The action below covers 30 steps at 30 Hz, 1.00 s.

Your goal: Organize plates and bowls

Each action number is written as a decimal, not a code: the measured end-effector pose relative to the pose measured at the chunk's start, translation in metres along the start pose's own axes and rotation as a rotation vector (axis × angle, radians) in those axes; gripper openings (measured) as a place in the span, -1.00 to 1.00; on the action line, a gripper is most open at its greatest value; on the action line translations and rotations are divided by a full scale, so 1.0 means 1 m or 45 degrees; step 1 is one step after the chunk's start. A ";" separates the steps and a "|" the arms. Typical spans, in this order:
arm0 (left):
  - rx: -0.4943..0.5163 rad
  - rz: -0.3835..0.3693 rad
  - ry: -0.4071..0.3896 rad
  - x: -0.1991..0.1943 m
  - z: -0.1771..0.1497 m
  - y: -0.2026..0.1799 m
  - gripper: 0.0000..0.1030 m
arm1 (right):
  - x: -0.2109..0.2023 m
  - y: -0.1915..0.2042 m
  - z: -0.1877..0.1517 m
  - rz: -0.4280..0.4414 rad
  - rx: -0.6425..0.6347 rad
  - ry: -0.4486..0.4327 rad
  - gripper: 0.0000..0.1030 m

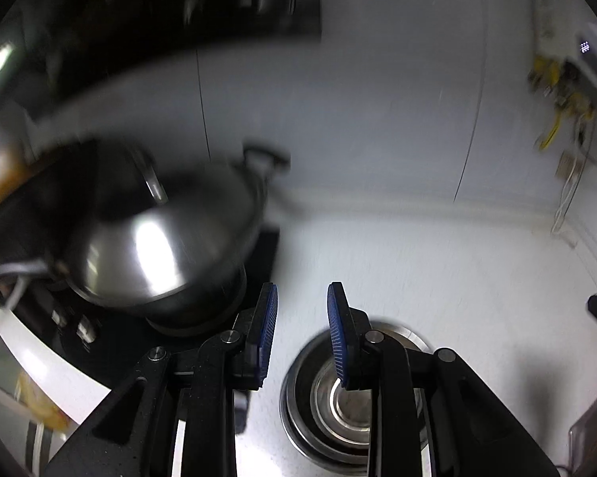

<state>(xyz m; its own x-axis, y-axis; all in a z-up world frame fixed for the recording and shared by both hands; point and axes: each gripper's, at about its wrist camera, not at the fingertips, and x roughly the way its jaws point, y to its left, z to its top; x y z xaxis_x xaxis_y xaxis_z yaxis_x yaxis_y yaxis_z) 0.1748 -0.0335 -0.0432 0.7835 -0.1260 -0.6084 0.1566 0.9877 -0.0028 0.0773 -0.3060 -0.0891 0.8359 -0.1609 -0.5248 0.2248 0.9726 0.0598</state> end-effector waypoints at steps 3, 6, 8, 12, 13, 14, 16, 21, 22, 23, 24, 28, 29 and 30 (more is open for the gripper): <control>0.010 0.016 -0.139 -0.048 0.003 -0.009 -0.58 | -0.045 -0.008 0.007 -0.022 -0.039 -0.144 -0.57; -0.007 0.007 -0.212 -0.088 0.000 -0.013 -0.58 | -0.086 -0.013 0.008 -0.019 -0.031 -0.225 -0.57; -0.020 0.005 -0.234 -0.115 -0.001 -0.013 -0.58 | -0.107 -0.015 0.007 -0.016 -0.023 -0.248 -0.57; -0.012 0.019 -0.287 -0.145 -0.003 -0.010 -0.53 | -0.136 -0.019 0.006 -0.009 0.021 -0.284 -0.57; -0.010 0.018 -0.300 -0.153 -0.002 -0.008 -0.47 | -0.144 -0.020 0.006 -0.011 0.038 -0.298 -0.57; -0.009 0.019 -0.306 -0.153 -0.003 -0.008 -0.46 | -0.150 -0.019 0.005 -0.010 0.052 -0.310 -0.57; -0.007 0.023 -0.319 -0.165 -0.004 -0.003 -0.46 | -0.160 -0.019 0.003 -0.011 0.079 -0.323 -0.57; 0.008 0.019 -0.316 -0.180 -0.011 0.012 -0.31 | -0.182 -0.009 -0.003 -0.017 0.126 -0.345 -0.57; 0.010 0.009 -0.307 -0.182 -0.014 0.014 -0.25 | -0.186 -0.006 -0.007 -0.010 0.139 -0.344 -0.57; 0.011 0.000 -0.298 -0.184 -0.017 0.019 -0.24 | -0.189 -0.003 -0.009 -0.010 0.145 -0.341 -0.57; 0.012 -0.004 -0.296 -0.187 -0.020 0.021 -0.24 | -0.192 0.001 -0.012 -0.014 0.147 -0.338 -0.57; 0.006 -0.013 -0.292 -0.192 -0.031 0.035 -0.07 | -0.204 0.015 -0.028 -0.035 0.149 -0.313 -0.39; -0.003 -0.019 -0.292 -0.194 -0.033 0.039 -0.03 | -0.207 0.018 -0.031 -0.039 0.147 -0.312 -0.30; -0.011 -0.023 -0.295 -0.196 -0.034 0.043 0.02 | -0.211 0.020 -0.033 -0.046 0.148 -0.313 -0.19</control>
<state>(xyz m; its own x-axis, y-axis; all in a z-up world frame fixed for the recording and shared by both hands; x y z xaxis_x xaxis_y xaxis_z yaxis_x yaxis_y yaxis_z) 0.0071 0.0364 0.0487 0.8978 -0.1609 -0.4100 0.1677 0.9856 -0.0197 -0.1112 -0.2468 -0.0055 0.9195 -0.2451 -0.3073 0.3010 0.9419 0.1493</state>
